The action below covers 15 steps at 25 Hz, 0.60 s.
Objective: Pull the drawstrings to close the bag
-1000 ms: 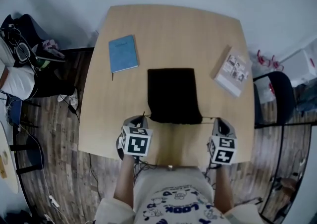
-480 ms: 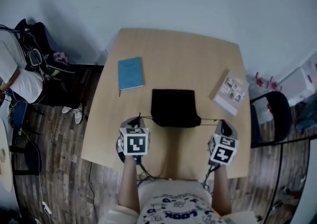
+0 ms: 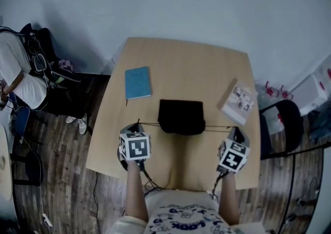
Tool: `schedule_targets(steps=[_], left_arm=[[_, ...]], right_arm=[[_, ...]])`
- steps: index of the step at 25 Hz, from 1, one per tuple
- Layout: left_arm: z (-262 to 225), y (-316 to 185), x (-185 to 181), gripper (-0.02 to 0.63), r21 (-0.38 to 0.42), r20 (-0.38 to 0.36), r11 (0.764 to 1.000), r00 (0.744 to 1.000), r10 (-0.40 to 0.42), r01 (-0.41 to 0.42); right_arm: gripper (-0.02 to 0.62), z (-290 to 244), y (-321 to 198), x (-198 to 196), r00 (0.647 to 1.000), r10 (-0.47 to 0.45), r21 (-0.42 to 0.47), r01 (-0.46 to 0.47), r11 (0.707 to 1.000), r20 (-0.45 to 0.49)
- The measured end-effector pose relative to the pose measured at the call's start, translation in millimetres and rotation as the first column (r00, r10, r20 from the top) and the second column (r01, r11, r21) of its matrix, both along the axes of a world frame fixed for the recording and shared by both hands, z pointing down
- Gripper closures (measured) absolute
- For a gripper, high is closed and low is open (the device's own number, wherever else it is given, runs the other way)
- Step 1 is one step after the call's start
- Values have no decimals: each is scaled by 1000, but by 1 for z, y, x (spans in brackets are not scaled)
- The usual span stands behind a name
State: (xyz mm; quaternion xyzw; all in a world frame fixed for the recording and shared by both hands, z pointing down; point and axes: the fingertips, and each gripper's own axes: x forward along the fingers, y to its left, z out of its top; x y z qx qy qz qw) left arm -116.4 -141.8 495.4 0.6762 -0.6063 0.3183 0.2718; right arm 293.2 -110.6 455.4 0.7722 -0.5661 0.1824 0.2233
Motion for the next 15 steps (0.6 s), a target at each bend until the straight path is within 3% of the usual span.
schedule_targets(steps=[15], left_arm=[[5, 3, -26, 597, 5, 36, 993, 993, -115, 115]], right_arm=[[594, 0, 13, 29, 995, 97, 14, -97, 995, -19]])
